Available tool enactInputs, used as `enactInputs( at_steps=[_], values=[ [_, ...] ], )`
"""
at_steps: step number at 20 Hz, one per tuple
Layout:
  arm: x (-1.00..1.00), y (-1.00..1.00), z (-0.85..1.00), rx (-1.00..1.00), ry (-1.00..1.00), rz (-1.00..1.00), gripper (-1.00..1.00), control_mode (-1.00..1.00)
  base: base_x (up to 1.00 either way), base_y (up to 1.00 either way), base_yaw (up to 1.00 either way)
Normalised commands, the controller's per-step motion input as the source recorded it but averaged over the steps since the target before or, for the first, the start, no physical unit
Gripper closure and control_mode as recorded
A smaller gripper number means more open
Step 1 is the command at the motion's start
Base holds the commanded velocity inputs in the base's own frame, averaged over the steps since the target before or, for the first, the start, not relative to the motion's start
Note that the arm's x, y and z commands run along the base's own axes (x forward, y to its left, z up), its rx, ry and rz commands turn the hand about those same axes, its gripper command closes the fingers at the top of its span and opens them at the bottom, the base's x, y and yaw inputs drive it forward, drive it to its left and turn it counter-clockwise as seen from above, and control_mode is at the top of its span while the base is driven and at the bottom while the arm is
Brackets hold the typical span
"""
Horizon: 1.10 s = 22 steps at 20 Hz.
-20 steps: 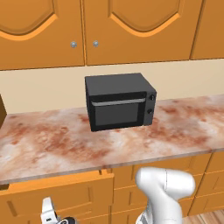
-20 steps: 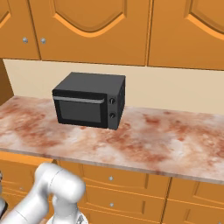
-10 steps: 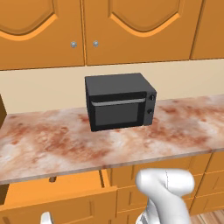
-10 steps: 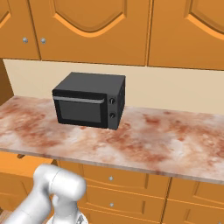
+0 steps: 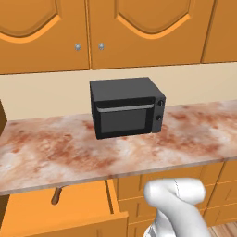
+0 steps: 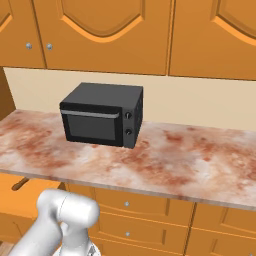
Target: Take the pizza cutter from the drawer on the left and place it on the dining counter for cutting.
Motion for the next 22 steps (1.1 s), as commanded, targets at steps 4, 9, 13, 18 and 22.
enactInputs(
  at_steps=[4, 9, 13, 18, 22],
  values=[
    [-0.73, 0.0, -0.19, 0.0, 0.09, 0.0, 1.0, -1.0, 0.0, 0.0, 0.0],
    [-0.68, 0.0, -0.21, 0.0, 0.09, 0.0, 1.0, -1.0, 0.0, 0.0, 0.0],
    [-0.66, 0.0, -0.17, 0.0, 0.08, 0.0, 1.0, -1.0, 0.0, 0.0, 0.0],
    [-0.7, 0.0, -0.16, 0.0, 0.08, 0.0, 1.0, -1.0, 0.0, 0.0, 0.0],
    [-0.61, 0.0, -0.16, 0.0, 0.07, 0.0, 1.0, -1.0, 0.0, 0.0, 0.0]
  ],
)
